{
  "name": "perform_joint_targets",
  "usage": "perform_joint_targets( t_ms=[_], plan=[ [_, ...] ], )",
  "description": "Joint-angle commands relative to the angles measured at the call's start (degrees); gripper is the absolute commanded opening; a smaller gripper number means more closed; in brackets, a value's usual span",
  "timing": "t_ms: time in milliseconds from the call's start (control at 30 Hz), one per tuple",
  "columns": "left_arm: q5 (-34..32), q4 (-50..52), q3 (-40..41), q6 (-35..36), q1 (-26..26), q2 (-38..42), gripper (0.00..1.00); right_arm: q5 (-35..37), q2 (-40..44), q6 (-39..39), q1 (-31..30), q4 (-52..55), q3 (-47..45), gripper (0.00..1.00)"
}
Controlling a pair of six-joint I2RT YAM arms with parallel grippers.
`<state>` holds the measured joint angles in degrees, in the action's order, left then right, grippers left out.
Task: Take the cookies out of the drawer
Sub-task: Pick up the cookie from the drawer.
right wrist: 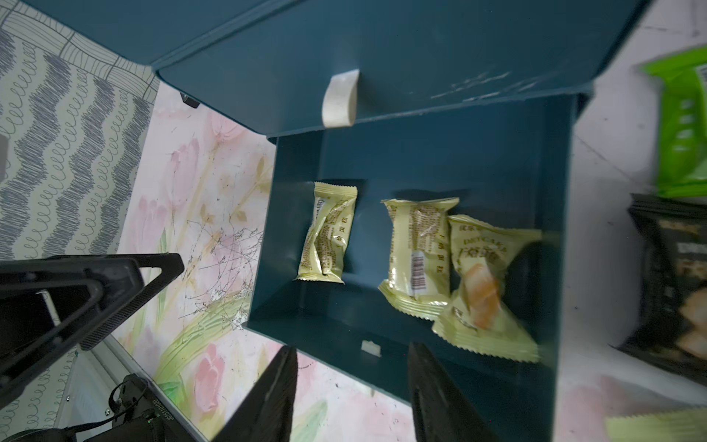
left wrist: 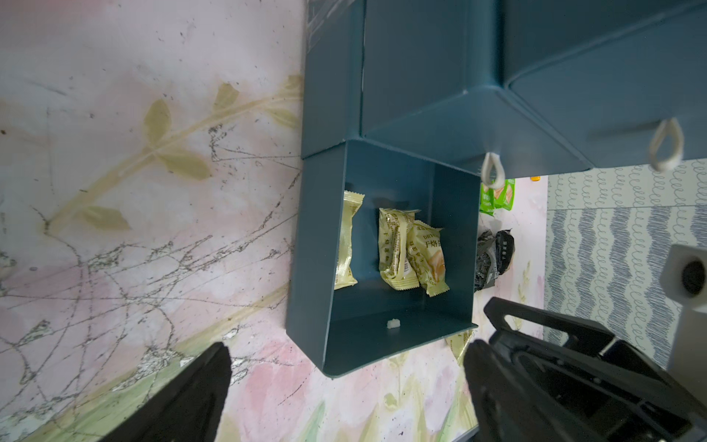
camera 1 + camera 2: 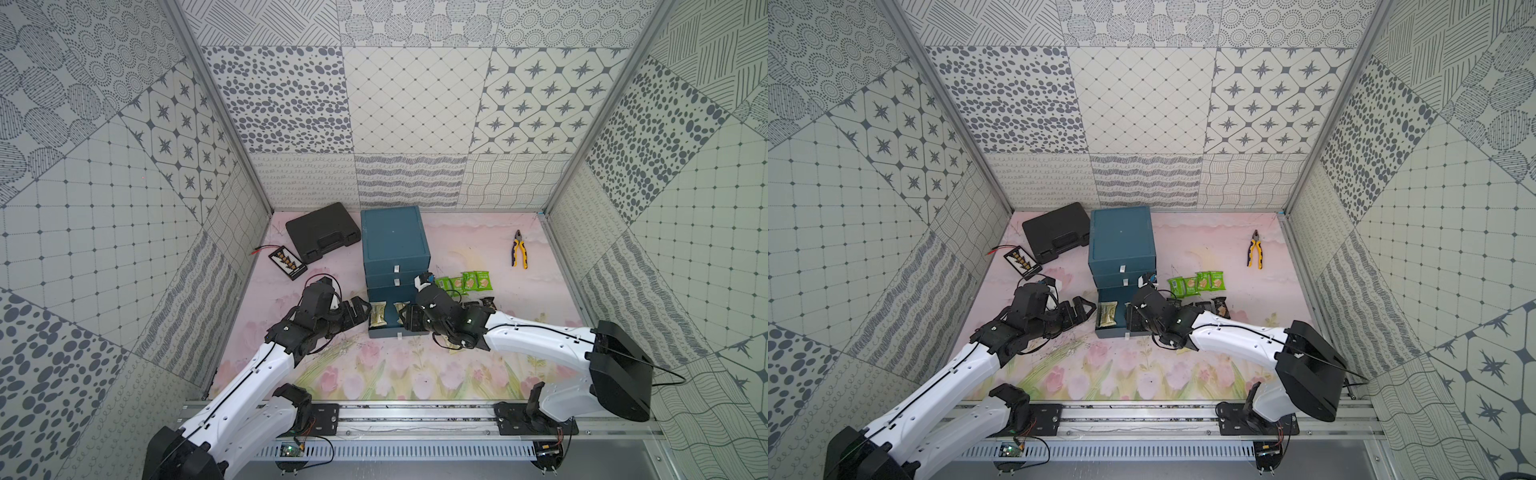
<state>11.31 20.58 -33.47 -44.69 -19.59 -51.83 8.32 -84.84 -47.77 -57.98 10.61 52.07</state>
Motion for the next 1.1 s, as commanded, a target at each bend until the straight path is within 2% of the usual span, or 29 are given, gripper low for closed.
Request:
perform_joint_targets(
  t_ms=[0,333,967,1067],
  plan=[
    [6.4,-5.3,1.6,-1.4,1.0,-1.3,0.99,-1.4,-4.3,-0.6,-0.6,-4.8,2.9,0.52],
    [10.4,-10.0,7.0,-4.9,3.0,2.3,0.99,-4.5,-14.4,-2.6,-0.7,-7.9,7.7,0.52],
    [7.1,-0.6,4.6,-1.8,3.1,10.0,0.99,-4.4,-26.7,-3.4,-0.5,-6.4,16.1,0.52],
    [6.8,0.5,4.4,-1.4,3.1,10.9,0.99,-4.1,-27.8,-3.4,-0.4,-6.4,16.5,0.49]
  ],
)
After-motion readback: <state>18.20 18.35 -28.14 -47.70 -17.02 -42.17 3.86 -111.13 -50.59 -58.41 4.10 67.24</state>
